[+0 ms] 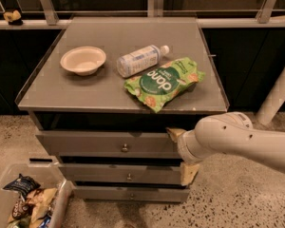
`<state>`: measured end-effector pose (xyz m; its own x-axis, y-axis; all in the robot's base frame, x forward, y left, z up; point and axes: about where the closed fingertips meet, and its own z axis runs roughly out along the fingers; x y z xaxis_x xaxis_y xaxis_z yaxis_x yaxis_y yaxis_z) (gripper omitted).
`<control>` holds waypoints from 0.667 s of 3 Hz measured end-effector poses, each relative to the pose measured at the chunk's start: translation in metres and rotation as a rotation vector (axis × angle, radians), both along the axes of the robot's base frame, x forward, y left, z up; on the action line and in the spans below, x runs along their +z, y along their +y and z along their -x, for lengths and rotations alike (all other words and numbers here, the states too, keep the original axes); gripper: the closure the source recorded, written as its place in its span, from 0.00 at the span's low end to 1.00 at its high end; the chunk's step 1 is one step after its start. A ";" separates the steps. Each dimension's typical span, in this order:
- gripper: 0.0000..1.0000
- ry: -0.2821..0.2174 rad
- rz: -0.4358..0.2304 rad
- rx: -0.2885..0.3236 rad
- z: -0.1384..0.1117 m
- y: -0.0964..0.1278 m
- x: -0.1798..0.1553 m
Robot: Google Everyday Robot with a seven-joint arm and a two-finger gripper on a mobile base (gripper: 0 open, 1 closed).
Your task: Open top drawer
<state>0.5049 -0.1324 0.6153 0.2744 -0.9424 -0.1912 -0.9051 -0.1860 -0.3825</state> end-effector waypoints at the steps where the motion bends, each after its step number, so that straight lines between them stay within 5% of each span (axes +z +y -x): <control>1: 0.00 0.000 0.001 0.002 0.000 0.000 0.000; 2: 0.00 -0.051 0.001 -0.035 -0.003 0.002 0.001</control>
Offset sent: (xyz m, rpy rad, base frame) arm 0.0131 0.0063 0.0029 0.0030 -0.2331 -0.1711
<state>0.5080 -0.1301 0.6159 0.2512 -0.9516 -0.1771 -0.8903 -0.1553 -0.4282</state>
